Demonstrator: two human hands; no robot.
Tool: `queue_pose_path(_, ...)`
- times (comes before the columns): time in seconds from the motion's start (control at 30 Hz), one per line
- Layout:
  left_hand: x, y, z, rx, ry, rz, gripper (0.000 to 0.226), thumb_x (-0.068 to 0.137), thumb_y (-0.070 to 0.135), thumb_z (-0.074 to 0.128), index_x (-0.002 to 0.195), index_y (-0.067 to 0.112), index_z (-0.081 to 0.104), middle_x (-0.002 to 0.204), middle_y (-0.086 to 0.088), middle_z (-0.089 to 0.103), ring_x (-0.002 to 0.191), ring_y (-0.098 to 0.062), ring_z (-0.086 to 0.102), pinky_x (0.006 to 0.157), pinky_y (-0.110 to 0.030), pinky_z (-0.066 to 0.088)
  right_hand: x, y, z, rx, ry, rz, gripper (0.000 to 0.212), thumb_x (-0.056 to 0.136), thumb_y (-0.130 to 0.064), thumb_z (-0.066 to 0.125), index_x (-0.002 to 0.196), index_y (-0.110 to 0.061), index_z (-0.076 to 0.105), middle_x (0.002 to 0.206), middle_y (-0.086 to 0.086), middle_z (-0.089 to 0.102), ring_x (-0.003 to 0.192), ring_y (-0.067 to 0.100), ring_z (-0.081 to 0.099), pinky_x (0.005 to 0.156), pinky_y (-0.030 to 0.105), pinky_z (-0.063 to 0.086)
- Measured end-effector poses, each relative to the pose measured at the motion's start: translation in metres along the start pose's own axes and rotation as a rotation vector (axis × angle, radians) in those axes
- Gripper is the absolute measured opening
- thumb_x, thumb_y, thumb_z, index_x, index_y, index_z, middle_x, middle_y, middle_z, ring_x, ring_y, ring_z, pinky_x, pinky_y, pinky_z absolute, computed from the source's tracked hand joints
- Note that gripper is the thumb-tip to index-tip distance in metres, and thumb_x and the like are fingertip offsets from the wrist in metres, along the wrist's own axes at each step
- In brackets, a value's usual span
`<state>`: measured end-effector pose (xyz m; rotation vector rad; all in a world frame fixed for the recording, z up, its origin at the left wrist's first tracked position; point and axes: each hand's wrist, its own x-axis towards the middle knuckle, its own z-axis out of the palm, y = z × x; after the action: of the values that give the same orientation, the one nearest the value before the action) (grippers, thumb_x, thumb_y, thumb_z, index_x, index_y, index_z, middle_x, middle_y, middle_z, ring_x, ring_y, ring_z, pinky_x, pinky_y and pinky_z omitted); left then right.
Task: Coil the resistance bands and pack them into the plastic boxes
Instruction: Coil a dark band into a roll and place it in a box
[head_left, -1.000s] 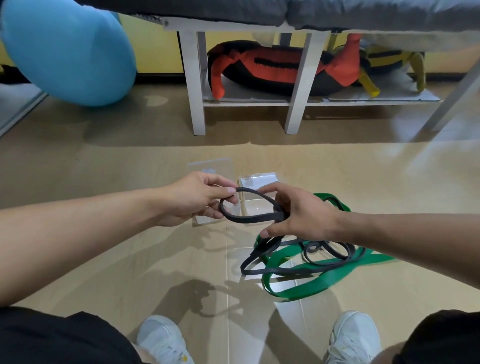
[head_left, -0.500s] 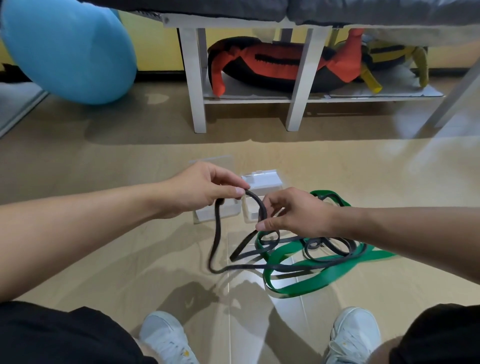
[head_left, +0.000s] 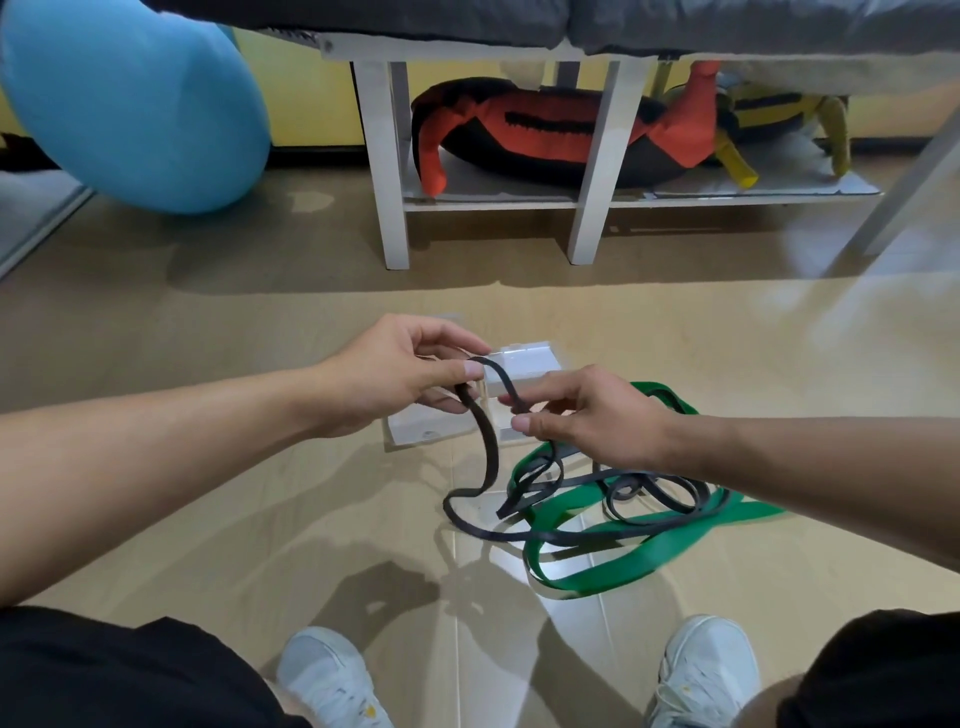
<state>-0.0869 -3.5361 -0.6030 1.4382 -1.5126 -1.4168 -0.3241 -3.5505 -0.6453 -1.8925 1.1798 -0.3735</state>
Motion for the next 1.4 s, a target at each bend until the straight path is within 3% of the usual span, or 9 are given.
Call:
queue_pose_path(0.13,-0.003,0.004,0.004,-0.085,-0.068,-0.025,0.023,0.092,0.001,0.07,0.113,0.008,0.072,0.093,-0.012,0.078,0.092,-0.03,0.078,0.079,-0.033,0.064,0.0,-0.004,0.004,0.026,-0.05,-0.041,0.029,0.09,-0.034,0.073,0.118,-0.029,0.075,0.114,-0.019,0.074,0.108,-0.001,0.067,0.104,0.031,0.051)
queue_pose_path(0.33,-0.001,0.007,0.006,-0.205,-0.078,-0.036,0.01,0.093,-0.003,0.065,0.097,0.0,0.072,0.098,-0.025,0.073,0.09,-0.033,0.076,0.076,-0.032,0.063,0.001,-0.008,0.004,0.083,-0.066,-0.036,0.023,0.091,-0.029,0.073,0.113,-0.029,0.078,0.103,-0.012,0.078,0.099,0.01,0.07,0.096,0.028,0.054)
queue_pose_path(0.4,-0.001,0.005,0.007,-0.163,-0.053,-0.036,0.003,0.089,0.004,0.071,0.092,0.002,0.073,0.097,-0.023,0.075,0.089,-0.032,0.077,0.077,-0.031,0.063,0.002,-0.008,0.004,0.064,-0.068,-0.027,0.02,0.091,-0.032,0.073,0.11,-0.031,0.078,0.102,-0.007,0.078,0.1,0.019,0.069,0.097,0.034,0.054)
queue_pose_path(0.53,0.0,0.001,0.009,-0.225,0.016,-0.082,0.009,0.087,-0.003,0.072,0.095,0.0,0.07,0.099,-0.022,0.075,0.09,-0.03,0.078,0.073,-0.026,0.063,0.001,-0.007,0.005,0.048,-0.004,-0.029,0.017,0.094,-0.035,0.069,0.11,-0.036,0.077,0.1,0.009,0.076,0.098,0.036,0.064,0.094,0.05,0.052)
queue_pose_path(0.7,0.004,0.004,0.01,-0.348,0.042,-0.211,0.03,0.087,-0.004,0.073,0.116,0.001,0.066,0.109,-0.017,0.075,0.097,-0.026,0.077,0.078,-0.026,0.063,-0.008,-0.015,0.003,-0.004,0.177,-0.081,0.019,0.096,-0.028,0.067,0.113,-0.03,0.076,0.095,-0.011,0.077,0.091,0.002,0.067,0.089,0.03,0.054)
queue_pose_path(0.9,0.003,0.006,0.003,-0.477,0.011,-0.343,0.044,0.082,-0.005,0.075,0.123,0.005,0.064,0.103,-0.015,0.079,0.088,-0.02,0.077,0.081,-0.025,0.063,-0.01,-0.018,0.002,0.046,0.181,-0.115,0.017,0.094,-0.021,0.071,0.109,-0.027,0.073,0.098,-0.012,0.075,0.095,0.002,0.069,0.093,0.032,0.056)
queue_pose_path(1.07,0.001,0.013,0.01,-0.495,-0.018,-0.315,0.043,0.083,-0.012,0.072,0.121,0.005,0.064,0.106,-0.016,0.079,0.09,-0.02,0.078,0.078,-0.022,0.063,-0.011,-0.03,0.003,0.001,0.253,-0.207,0.036,0.083,-0.033,0.081,0.118,-0.03,0.073,0.102,-0.017,0.075,0.097,-0.003,0.068,0.09,0.017,0.055)
queue_pose_path(1.23,0.002,0.015,0.016,-0.546,-0.017,-0.307,0.048,0.077,-0.006,0.077,0.122,0.004,0.064,0.1,-0.015,0.079,0.087,-0.019,0.078,0.08,-0.023,0.062,-0.01,-0.034,-0.002,0.017,0.298,-0.238,0.022,0.085,-0.02,0.08,0.105,-0.029,0.078,0.091,-0.02,0.075,0.086,-0.003,0.071,0.08,0.015,0.057)
queue_pose_path(1.4,0.003,0.015,0.017,-0.606,0.004,-0.302,0.038,0.065,0.004,0.077,0.101,0.003,0.069,0.089,-0.015,0.079,0.079,-0.018,0.078,0.073,-0.021,0.063,-0.009,-0.033,0.001,0.062,0.394,-0.216,0.015,0.083,-0.021,0.082,0.097,-0.027,0.08,0.086,-0.014,0.077,0.082,0.003,0.072,0.079,0.023,0.059)
